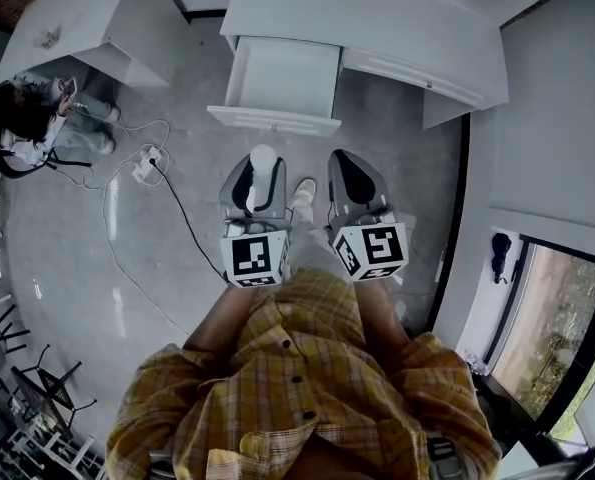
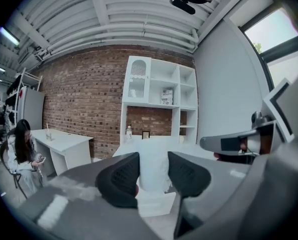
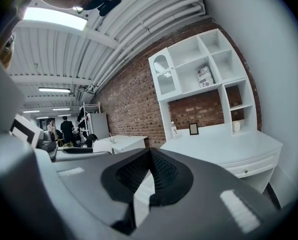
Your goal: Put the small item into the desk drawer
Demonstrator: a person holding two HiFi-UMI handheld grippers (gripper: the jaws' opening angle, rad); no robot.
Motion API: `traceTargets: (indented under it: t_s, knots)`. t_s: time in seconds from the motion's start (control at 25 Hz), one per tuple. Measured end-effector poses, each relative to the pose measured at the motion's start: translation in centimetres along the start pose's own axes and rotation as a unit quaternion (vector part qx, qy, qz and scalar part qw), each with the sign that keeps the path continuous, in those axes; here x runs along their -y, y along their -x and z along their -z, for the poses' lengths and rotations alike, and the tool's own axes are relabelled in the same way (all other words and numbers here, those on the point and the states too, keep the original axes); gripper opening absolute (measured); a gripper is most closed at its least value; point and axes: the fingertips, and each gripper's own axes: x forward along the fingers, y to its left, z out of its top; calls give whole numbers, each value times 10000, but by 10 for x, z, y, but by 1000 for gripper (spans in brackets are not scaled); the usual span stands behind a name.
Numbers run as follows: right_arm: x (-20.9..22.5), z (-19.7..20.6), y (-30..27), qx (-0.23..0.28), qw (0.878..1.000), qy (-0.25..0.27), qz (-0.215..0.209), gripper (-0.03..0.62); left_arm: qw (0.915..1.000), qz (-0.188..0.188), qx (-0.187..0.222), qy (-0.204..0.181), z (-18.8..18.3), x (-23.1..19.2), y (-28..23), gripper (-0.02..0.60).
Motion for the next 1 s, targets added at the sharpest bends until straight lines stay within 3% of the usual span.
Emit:
traceTargets:
  t_s: [0.44,1.0]
  knots:
    - [62,-7,-95,-221,9997,-140,36,-2,9991,6,-412,59,1,-28,-121,176]
    - [125,34,-174,-735,9962,-455,114,-2,9907,177,-1333,183,50,-48,-235,176]
